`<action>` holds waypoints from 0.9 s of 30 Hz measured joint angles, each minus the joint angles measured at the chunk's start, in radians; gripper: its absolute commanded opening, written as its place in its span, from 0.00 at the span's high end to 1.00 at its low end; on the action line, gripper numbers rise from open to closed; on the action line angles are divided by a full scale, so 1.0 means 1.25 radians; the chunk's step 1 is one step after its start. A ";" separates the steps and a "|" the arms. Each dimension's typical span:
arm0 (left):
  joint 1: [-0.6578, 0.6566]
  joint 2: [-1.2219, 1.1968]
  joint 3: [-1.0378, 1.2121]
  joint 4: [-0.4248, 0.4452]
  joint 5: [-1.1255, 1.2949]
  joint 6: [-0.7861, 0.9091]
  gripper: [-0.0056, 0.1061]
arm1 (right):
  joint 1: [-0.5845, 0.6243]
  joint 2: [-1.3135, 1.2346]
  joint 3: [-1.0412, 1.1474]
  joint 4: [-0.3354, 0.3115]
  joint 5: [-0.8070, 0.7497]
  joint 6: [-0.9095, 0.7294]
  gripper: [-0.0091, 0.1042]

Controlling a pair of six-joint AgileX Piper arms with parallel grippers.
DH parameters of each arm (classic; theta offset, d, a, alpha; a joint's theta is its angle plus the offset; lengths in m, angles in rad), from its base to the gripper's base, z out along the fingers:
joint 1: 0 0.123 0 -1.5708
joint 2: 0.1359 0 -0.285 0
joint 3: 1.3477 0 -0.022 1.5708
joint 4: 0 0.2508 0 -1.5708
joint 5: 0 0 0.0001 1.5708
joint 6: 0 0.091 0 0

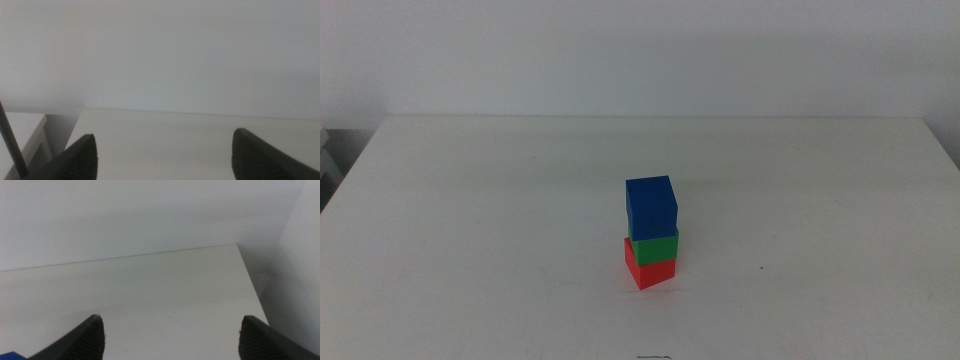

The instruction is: Stack red cubes first, then green, then blue cubes in a specific spot.

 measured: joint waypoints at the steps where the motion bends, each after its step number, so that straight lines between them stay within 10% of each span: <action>1: 0.000 0.000 0.000 0.001 0.000 0.000 0.15 | 0.000 0.000 0.000 0.004 0.000 0.000 0.26; 15: 0.000 -0.055 0.001 0.001 -0.010 0.000 0.15 | -0.001 -0.101 0.165 0.035 -0.136 0.000 0.26; 27: 0.000 -0.166 0.253 -0.022 -0.294 -0.001 0.15 | -0.053 -0.444 0.638 -0.062 -0.394 0.000 0.26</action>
